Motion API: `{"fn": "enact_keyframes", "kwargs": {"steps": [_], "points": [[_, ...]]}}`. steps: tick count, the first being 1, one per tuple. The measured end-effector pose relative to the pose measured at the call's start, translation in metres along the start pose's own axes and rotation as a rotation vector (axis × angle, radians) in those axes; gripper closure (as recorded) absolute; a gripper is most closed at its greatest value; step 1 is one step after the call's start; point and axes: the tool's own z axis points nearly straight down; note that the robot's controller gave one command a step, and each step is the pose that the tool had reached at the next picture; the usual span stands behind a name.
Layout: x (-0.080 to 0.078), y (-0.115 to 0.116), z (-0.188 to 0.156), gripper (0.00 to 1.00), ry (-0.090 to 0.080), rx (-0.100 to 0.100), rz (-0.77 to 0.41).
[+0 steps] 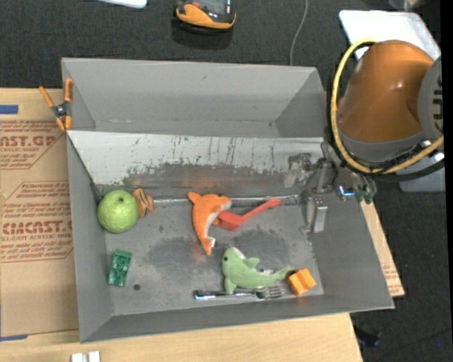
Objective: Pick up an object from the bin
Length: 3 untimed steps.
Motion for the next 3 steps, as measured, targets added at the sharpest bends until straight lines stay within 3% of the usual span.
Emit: {"fn": "enact_keyframes", "kwargs": {"steps": [1,2,3], "points": [[-0.001,0.000,-0.005,0.00,-0.008,0.001,-0.001],[0.019,0.017,0.027,0.00,-0.016,0.003,-0.169],[0.035,0.027,0.063,0.00,-0.009,0.001,-0.240]]}}
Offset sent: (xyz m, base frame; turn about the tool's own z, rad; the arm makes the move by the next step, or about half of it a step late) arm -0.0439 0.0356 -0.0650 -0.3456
